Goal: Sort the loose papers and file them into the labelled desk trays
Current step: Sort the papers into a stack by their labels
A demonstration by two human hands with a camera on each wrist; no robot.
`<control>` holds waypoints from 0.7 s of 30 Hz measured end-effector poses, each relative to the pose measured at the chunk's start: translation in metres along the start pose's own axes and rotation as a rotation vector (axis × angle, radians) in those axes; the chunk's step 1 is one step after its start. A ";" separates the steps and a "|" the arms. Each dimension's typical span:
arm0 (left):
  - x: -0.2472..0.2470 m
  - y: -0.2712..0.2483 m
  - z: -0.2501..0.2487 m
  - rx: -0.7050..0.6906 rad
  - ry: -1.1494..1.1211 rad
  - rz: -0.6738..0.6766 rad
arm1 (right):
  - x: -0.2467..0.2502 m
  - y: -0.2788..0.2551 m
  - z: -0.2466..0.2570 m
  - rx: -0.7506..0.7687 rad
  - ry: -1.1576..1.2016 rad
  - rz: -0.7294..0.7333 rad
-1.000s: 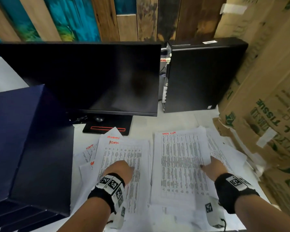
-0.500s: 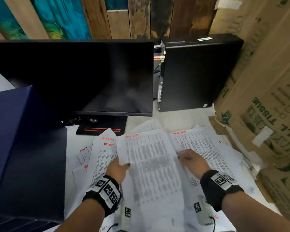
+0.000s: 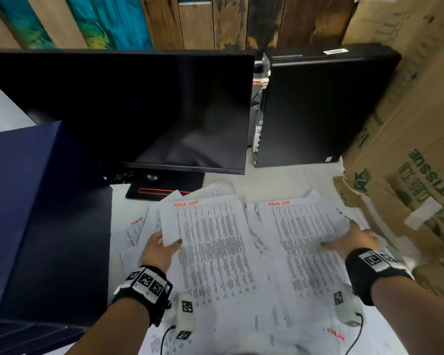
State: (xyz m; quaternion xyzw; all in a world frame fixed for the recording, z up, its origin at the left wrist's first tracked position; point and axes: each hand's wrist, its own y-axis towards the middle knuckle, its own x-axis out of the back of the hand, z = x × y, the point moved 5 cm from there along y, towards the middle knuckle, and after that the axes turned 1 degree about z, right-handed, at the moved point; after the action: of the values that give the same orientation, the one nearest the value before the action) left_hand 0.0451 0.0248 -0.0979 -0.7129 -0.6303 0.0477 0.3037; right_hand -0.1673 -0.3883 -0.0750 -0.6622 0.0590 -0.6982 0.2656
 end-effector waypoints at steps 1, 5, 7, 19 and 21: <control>-0.001 0.000 0.000 -0.003 0.059 0.012 | 0.001 0.001 0.000 0.012 0.037 -0.029; 0.009 0.003 -0.003 0.025 0.226 -0.052 | 0.008 0.000 0.002 0.133 0.184 -0.049; 0.018 0.002 -0.007 0.025 0.243 -0.106 | 0.016 -0.003 0.002 0.162 0.242 -0.062; 0.027 -0.028 -0.041 -0.280 -0.130 -0.043 | 0.071 -0.021 0.012 0.355 0.586 -0.023; 0.024 -0.037 -0.051 -0.328 -0.176 0.001 | 0.072 -0.029 0.021 0.394 0.621 0.015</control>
State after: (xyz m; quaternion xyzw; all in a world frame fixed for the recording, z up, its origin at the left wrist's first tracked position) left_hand 0.0409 0.0294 -0.0310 -0.7463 -0.6533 0.0069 0.1270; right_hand -0.1545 -0.3903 0.0045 -0.3544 0.0061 -0.8619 0.3627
